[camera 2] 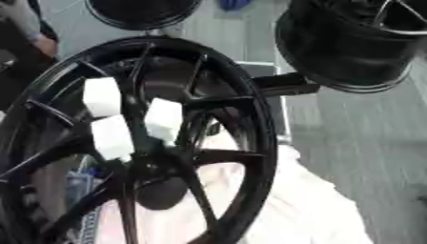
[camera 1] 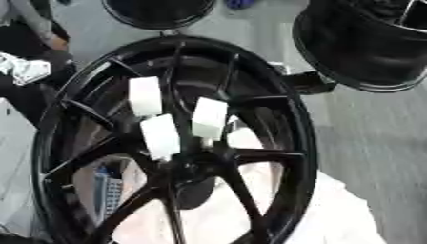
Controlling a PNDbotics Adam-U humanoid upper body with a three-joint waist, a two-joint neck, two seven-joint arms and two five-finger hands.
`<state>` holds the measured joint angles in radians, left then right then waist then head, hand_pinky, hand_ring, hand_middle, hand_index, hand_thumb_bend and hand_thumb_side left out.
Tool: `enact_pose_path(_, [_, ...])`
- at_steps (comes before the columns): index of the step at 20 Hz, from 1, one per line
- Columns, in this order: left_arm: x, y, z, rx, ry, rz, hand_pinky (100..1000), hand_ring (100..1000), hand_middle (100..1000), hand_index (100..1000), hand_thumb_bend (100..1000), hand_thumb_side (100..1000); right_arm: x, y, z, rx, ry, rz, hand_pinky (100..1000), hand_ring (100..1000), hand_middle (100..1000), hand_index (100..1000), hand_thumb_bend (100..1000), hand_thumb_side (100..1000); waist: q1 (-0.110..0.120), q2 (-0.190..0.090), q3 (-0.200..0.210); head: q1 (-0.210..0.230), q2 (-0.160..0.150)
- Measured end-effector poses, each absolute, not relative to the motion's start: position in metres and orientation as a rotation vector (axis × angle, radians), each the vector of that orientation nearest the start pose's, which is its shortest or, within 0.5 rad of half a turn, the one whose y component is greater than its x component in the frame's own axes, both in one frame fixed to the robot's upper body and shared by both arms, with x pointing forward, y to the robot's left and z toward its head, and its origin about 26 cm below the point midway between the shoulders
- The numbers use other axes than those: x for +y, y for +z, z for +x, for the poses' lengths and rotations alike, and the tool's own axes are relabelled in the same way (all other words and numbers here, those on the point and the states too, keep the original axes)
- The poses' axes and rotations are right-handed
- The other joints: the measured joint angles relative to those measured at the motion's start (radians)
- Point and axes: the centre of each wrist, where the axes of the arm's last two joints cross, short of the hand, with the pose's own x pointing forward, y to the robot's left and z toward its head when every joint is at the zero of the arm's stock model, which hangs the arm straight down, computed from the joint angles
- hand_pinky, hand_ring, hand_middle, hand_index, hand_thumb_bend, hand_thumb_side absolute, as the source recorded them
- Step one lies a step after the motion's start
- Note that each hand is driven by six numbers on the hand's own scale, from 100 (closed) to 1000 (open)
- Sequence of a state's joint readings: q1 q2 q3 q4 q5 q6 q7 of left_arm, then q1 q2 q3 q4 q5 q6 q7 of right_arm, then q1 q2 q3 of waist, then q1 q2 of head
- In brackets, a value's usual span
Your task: Pull the pin out of the wheel hub.
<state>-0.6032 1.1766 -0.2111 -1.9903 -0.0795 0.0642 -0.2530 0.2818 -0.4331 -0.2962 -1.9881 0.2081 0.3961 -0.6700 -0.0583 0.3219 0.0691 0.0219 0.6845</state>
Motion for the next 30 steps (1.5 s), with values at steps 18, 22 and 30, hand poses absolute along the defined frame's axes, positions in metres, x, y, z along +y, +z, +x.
enact_pose_path(18, [0.261, 0.329, 0.294, -1.709, -1.671, 0.619, 775, 628, 706, 819, 359, 301, -0.393, 0.101, 0.197, -1.374, -0.254, -1.340, 591, 627, 579, 658, 100, 470, 0.007, 0.020, -0.001, -0.016, 0.044])
enact_pose_path(22, [0.255, 0.324, 0.295, -1.641, -1.668, 0.619, 781, 645, 714, 822, 405, 336, -0.393, 0.102, 0.198, -1.378, -0.258, -1.333, 591, 627, 578, 658, 100, 470, 0.007, 0.025, 0.000, -0.016, 0.043])
enact_pose_path(30, [0.241, 0.315, 0.296, -1.547, -1.637, 0.689, 788, 667, 720, 827, 491, 332, -0.392, 0.101, 0.198, -1.379, -0.267, -1.317, 591, 625, 577, 657, 100, 469, 0.014, 0.030, 0.003, -0.016, 0.033])
